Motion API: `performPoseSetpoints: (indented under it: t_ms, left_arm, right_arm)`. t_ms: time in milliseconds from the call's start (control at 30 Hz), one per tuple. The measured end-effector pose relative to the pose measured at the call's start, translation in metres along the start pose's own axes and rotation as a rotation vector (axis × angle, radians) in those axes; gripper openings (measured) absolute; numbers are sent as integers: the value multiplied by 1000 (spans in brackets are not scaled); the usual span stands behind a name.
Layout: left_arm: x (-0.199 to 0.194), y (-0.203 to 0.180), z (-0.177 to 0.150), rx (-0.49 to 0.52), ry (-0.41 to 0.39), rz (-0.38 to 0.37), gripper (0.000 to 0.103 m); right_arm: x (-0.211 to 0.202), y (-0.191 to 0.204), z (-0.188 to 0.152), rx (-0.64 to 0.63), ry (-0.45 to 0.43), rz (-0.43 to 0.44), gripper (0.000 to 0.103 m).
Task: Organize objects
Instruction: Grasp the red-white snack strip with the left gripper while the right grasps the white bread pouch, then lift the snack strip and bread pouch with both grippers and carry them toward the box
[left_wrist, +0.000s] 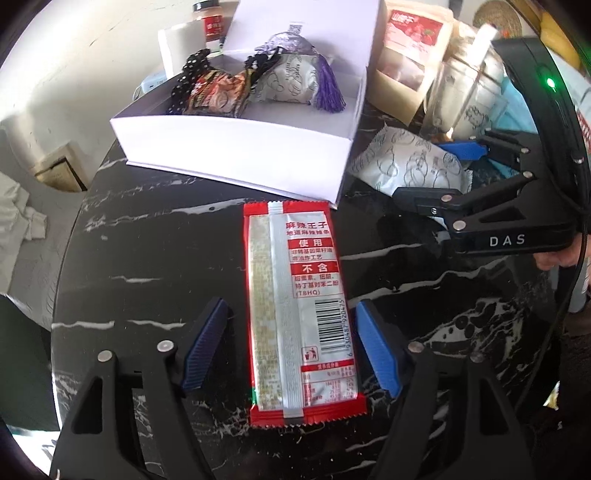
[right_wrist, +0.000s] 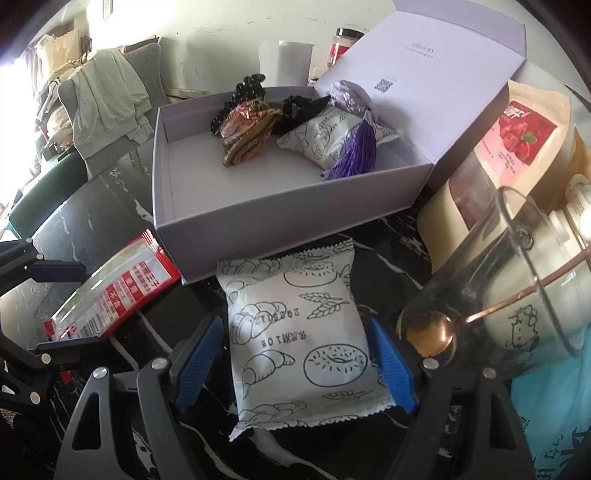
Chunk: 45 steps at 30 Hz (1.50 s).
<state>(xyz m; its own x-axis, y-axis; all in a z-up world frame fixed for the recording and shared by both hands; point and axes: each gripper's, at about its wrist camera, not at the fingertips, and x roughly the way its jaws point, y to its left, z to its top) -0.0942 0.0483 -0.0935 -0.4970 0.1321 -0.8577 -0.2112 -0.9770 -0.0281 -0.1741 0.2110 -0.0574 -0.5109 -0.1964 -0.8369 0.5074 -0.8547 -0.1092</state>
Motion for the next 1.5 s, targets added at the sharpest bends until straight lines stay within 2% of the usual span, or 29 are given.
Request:
performPoseSetpoints:
  t_ms: [67,100,200,333,633,900,1167,1333,1500]
  left_arm:
    - [1,-2,1,10,-9,-1,71]
    - [1,-1,2,11,-12,2,67]
    - [-1,2,3,9,-16,1,52]
    - [-4,1,1,14,-12,-6,51]
    - [-21,-8,-24,32,3,-31,51]
    - [-41,-18,-50,48,25,-52,51]
    - [-53,-24,-69,67,41,-50,51]
    - [-55,-27,-74,84,37,-41,55]
    - [-51,-35,-74,107,36,-48,77]
  right_arm:
    - [3,-1,-1,-1,15,-6,81]
    - [4,-2,-1,4,28,1,81]
    - [4,-2,-4,11,33,-14,68]
    - [-1,-4,-8,45,27,7,60]
    - [-22,10,-35,56,39,17,59]
    - [-51,27,-73,71,54,19,59]
    - [-73,45,-101,81,57,16,59]
    - [-80,53,-111,77,53,30,60]
    - [-82,56,-116,81,37,27,62]
